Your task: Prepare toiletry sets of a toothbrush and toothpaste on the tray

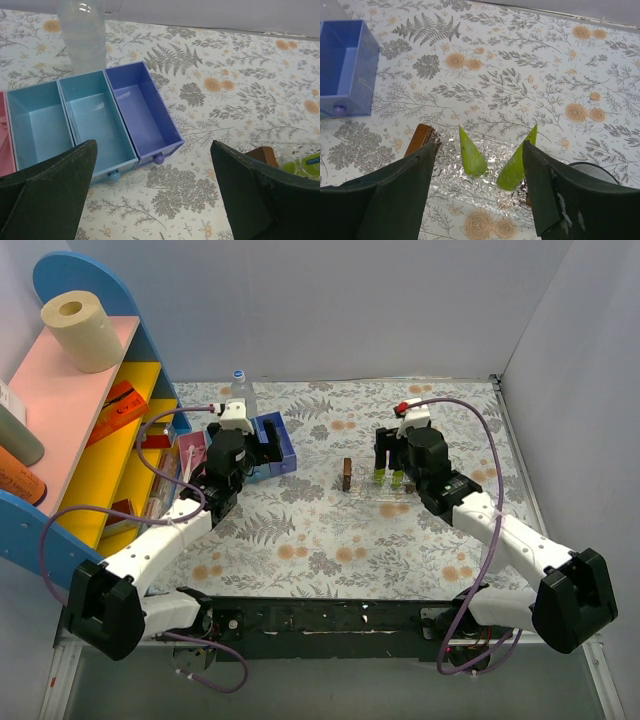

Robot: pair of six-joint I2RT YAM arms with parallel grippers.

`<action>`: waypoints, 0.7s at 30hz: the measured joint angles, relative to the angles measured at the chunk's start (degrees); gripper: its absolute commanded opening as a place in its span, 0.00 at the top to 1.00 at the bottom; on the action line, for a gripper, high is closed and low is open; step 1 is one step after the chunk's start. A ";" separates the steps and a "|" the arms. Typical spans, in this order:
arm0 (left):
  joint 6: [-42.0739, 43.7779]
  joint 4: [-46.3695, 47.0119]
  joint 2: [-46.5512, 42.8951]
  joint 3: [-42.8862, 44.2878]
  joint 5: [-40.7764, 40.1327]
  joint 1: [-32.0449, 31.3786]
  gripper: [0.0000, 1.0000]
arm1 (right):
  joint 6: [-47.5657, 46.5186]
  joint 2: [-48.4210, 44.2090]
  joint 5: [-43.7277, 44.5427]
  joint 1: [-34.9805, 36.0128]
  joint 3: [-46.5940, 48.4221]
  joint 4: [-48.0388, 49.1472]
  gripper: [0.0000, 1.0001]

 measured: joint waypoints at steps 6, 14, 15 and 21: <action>-0.02 -0.94 3.15 0.04 -1.31 4.07 0.02 | 2.80 -3.41 -2.60 -1.92 0.00 -0.02 0.28; 1.86 -0.44 4.00 0.02 -2.01 12.57 0.09 | 4.46 -11.93 -6.71 -9.27 -2.32 -0.24 0.33; 2.47 -0.39 4.02 0.02 -2.34 13.09 0.10 | 4.42 -13.22 -6.99 -10.29 -2.89 -0.37 0.34; 5.33 -2.49 4.85 0.09 -3.32 17.42 0.21 | 2.56 -20.48 -8.17 -15.82 -6.08 -2.80 0.34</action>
